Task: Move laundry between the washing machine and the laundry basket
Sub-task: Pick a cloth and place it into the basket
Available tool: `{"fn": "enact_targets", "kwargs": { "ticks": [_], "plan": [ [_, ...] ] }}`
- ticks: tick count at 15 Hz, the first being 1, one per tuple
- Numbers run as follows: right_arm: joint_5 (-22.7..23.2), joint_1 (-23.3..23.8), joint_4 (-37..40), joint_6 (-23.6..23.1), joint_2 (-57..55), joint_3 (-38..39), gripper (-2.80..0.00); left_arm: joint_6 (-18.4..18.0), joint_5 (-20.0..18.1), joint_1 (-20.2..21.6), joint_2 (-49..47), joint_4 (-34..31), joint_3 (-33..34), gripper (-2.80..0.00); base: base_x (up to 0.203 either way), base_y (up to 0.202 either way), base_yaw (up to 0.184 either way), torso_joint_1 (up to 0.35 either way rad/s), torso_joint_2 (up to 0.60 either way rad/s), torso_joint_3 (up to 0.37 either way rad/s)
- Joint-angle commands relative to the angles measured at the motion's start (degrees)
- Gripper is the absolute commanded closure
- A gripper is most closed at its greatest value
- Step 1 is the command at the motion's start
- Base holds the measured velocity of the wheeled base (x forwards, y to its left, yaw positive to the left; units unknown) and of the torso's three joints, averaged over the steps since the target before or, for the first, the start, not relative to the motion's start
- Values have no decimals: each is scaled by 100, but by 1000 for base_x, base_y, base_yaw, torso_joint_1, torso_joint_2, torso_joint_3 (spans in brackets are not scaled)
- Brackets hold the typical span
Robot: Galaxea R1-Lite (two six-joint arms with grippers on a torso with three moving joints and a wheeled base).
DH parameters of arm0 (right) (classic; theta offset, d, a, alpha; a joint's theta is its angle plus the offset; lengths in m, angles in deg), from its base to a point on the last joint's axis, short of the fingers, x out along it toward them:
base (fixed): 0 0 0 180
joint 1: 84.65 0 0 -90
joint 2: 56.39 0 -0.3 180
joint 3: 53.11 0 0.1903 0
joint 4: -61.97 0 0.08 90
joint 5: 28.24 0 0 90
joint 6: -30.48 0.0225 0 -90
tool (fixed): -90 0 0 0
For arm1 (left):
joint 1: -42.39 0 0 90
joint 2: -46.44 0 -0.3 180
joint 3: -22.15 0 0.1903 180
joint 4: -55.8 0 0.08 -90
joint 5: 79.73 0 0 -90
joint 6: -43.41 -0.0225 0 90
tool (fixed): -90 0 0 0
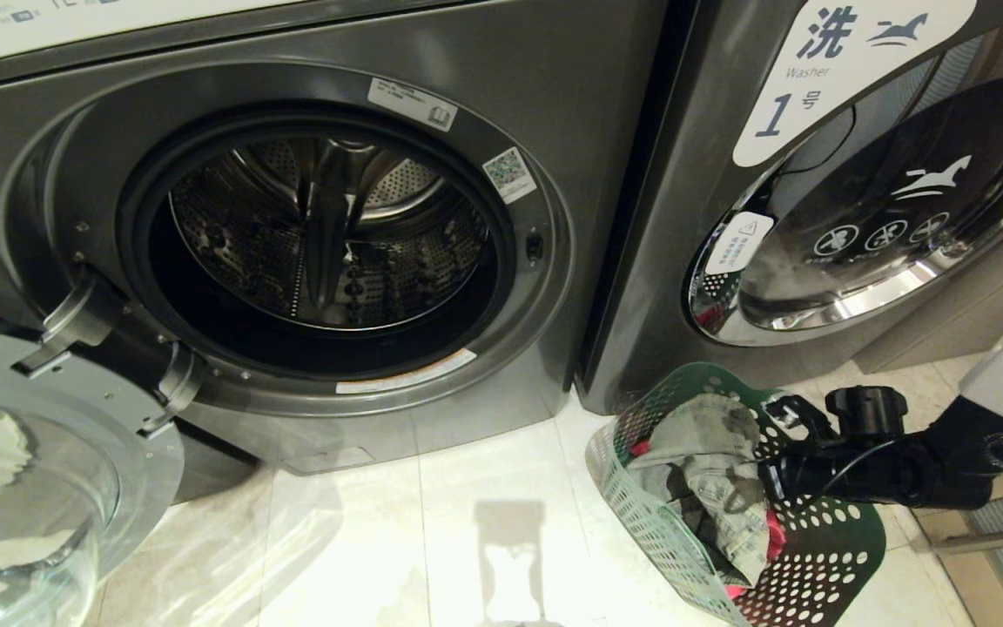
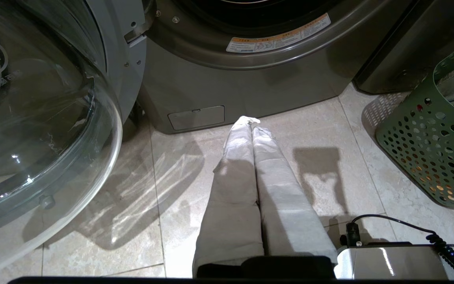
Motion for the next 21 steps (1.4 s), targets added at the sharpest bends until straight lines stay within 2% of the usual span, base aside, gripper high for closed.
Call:
{"fn": "enact_targets", "kwargs": {
  "ticks": [1,5,14,18,21],
  "plan": [
    [13,-59,-80,-12,1145,763,0,0,-1,1,-1,1,0,0,0,0,0,0,0,0],
    [-63,-136,-145,16,2236,1469,0,0,-1,1,0,1,0,0,0,0,0,0,0,0],
    [-1000,-294,-1196,9,5092,2805,0,0,-1,1,-9,1,0,0,0,0,0,0,0,0],
    [-1164,-701,-1241,6,6272,3029,0,0,-1,1,-2,1,0,0,0,0,0,0,0,0],
    [-1228,-1122,-1238,-1,6788,2698,0,0,-1,1,-9,1,0,0,0,0,0,0,0,0]
  ]
}}
